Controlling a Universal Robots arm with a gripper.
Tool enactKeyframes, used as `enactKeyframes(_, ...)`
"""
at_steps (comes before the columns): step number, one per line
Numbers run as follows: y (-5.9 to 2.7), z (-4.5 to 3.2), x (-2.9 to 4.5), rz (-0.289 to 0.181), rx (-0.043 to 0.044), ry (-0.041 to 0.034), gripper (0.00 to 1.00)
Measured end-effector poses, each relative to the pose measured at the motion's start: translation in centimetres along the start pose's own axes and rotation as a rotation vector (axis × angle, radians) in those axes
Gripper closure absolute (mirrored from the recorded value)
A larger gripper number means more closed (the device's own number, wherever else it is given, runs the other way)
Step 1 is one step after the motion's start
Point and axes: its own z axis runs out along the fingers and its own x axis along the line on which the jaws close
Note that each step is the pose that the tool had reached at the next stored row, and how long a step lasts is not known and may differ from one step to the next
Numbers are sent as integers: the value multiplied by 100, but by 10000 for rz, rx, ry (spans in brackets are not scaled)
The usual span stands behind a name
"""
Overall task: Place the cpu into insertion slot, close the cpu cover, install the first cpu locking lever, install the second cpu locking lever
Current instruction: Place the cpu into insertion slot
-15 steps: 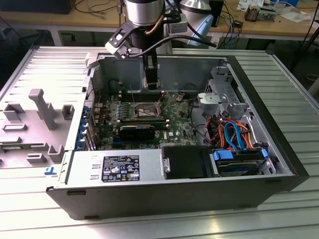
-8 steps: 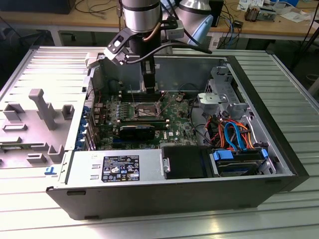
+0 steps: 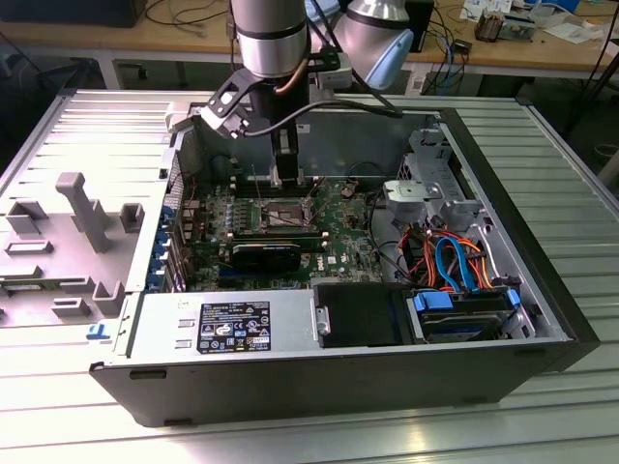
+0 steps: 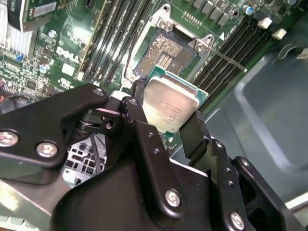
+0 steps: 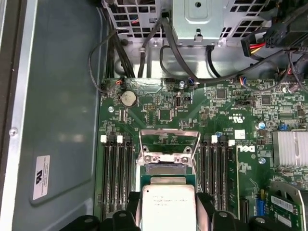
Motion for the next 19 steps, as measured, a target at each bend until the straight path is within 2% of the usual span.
enactKeyframes(2,-28,31,7,-2,-91,-2,46)
enactKeyframes(8,-41,116,20,8,-100,-3,46)
enactKeyframes(13,-57,233,23,15,-113,-5,46)
enactKeyframes(19,-70,332,21,58,-155,-10,46)
